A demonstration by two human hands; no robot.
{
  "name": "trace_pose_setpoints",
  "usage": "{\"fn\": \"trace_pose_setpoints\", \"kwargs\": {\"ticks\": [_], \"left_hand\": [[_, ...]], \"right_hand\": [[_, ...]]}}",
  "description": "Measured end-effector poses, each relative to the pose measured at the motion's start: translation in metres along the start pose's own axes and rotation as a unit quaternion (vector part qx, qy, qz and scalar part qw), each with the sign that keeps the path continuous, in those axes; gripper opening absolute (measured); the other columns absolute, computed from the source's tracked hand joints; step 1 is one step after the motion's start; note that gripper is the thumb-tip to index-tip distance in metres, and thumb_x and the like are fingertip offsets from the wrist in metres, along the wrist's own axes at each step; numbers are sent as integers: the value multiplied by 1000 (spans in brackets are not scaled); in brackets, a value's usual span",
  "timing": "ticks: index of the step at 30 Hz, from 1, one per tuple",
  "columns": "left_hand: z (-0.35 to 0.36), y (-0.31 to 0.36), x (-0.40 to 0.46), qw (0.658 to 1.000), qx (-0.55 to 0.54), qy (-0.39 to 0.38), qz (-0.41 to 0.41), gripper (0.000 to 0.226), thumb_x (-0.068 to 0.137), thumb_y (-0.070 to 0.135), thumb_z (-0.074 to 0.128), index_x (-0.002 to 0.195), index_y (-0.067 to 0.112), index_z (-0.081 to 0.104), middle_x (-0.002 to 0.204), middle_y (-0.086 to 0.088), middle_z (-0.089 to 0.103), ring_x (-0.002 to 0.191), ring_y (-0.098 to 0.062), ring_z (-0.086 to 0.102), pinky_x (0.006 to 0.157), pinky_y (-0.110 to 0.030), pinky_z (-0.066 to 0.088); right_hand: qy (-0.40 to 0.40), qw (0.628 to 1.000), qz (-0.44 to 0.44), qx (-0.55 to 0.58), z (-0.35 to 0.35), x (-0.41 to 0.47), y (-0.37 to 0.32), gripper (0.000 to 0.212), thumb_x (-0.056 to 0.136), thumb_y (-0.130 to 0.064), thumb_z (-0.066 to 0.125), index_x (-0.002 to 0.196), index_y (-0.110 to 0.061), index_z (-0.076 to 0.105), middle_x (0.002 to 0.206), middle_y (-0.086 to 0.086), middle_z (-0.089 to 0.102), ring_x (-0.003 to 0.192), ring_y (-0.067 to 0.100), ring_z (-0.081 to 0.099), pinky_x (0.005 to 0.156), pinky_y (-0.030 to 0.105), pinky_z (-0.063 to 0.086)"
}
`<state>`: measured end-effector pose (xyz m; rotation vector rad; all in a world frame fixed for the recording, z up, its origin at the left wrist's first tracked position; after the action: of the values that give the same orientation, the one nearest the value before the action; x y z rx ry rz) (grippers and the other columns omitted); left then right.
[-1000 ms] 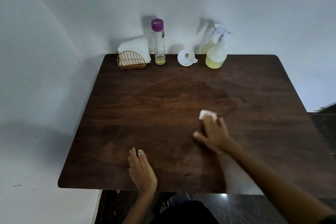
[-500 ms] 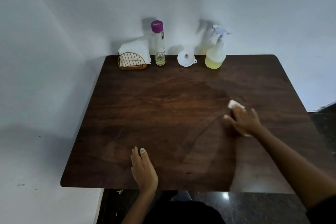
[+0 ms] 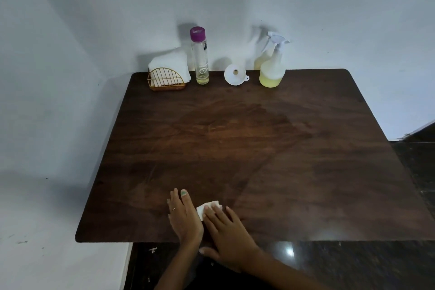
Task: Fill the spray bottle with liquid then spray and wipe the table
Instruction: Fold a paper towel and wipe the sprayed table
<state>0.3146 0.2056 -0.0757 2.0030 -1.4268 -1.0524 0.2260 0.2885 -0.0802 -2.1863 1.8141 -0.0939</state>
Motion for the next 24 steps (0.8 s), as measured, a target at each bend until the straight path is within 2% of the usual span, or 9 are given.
{"fn": "trace_pose_setpoints", "kwargs": {"ticks": [3,6,9,13,16,17,19,22,24], "left_hand": [[-3,0,-3,999,-40,4,-1,54,103,38,22,146,9,34,155,-10,33,146,-23,20,118,-46,15],[-4,0,-8,999,-50,-1,-4,56,101,42,21,146,11,35,153,-9,35,145,-23,24,117,-47,19],[-8,-2,-16,998,-57,-10,-2,52,103,37,25,147,11,33,153,-9,35,143,-24,28,116,-45,23],[-13,-9,-22,997,-76,-15,4,48,102,35,32,143,10,40,148,-9,43,139,-24,36,114,-41,28],[-15,-8,-28,995,-93,-14,12,41,102,28,38,135,8,51,143,-9,50,133,-24,43,108,-35,32],[-15,-7,-30,994,-107,-18,13,37,102,25,40,130,8,56,140,-9,52,131,-23,45,106,-33,34],[-15,0,-35,988,-146,-46,6,28,100,20,43,112,13,68,127,-5,61,119,-20,53,97,-30,39],[-8,9,-39,979,-172,-106,-14,21,97,20,50,92,20,71,99,0,71,93,-14,64,81,-31,46],[5,19,-41,966,-206,-151,-33,19,96,15,54,94,11,73,89,-4,74,84,-18,70,78,-33,54]], "right_hand": [[40,999,12,-1,-8,17,1,31,81,-47,47,86,-26,69,94,-8,68,85,13,63,63,26,51],[34,998,32,-46,-13,33,-4,14,65,-36,72,67,-25,64,68,-9,61,63,11,56,48,21,44],[40,997,44,-48,-19,36,-10,24,50,-30,86,61,-25,65,63,-9,60,60,9,56,46,18,45],[47,998,40,-8,-26,32,-13,27,48,-29,89,59,-24,65,64,-9,59,60,8,56,44,17,41],[45,992,33,112,-36,27,-11,12,77,-15,72,84,-6,68,89,8,66,81,25,61,62,28,45],[30,978,71,196,-35,25,-4,13,84,-12,63,92,-2,67,97,13,67,88,28,60,69,28,43],[51,910,167,377,-35,19,13,13,84,-14,64,87,-3,70,91,13,71,83,22,65,70,24,46],[134,742,280,594,-40,6,40,5,79,-7,73,75,-9,70,74,9,73,70,19,69,72,36,59],[155,650,306,678,-49,0,56,12,80,2,70,73,-7,66,69,6,72,68,17,68,69,31,60]]}}
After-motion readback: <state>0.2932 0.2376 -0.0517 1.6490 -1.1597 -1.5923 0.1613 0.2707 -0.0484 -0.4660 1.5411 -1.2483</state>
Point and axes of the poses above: each hand's wrist, its own x-axis towards the middle knuckle, its own z-axis out of the palm, y = z × x, the point moved 5 cm from there along x, towards the middle knuckle
